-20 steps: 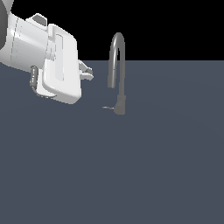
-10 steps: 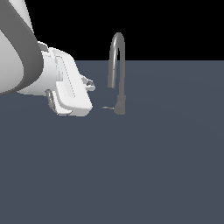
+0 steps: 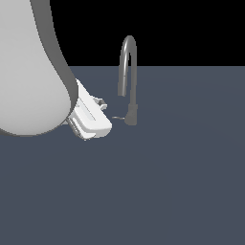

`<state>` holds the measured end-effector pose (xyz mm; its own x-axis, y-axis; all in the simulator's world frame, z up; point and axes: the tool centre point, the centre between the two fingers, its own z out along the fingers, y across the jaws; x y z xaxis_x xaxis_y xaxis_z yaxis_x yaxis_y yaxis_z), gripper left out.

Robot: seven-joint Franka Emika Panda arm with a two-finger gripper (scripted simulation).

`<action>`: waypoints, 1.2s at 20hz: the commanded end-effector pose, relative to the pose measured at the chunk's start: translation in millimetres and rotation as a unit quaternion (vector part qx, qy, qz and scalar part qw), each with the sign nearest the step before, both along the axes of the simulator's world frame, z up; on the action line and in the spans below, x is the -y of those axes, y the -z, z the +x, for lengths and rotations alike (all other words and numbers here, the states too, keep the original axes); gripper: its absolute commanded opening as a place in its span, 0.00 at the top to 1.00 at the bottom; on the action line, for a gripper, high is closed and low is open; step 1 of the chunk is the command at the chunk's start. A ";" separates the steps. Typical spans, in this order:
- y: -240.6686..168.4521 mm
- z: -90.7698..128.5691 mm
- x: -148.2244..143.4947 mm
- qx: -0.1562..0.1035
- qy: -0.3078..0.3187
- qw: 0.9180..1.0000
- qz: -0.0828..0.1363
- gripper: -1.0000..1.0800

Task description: Turn on the faucet by rotating a designated handle.

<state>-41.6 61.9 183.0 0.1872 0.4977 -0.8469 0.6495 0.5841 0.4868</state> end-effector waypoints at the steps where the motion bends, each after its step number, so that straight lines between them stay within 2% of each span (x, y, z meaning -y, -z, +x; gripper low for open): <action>1: 9.2 3.8 1.3 -0.001 -0.020 1.000 -0.020 1.00; 6: 27.4 11.2 5.3 -0.005 -0.059 0.996 -0.061 1.00; 12: 48.6 20.4 11.6 -0.009 -0.106 0.988 -0.110 1.00; 18: 69.0 30.2 19.7 -0.014 -0.151 0.976 -0.159 1.00; 24: 88.0 40.9 29.2 -0.019 -0.194 0.959 -0.207 1.00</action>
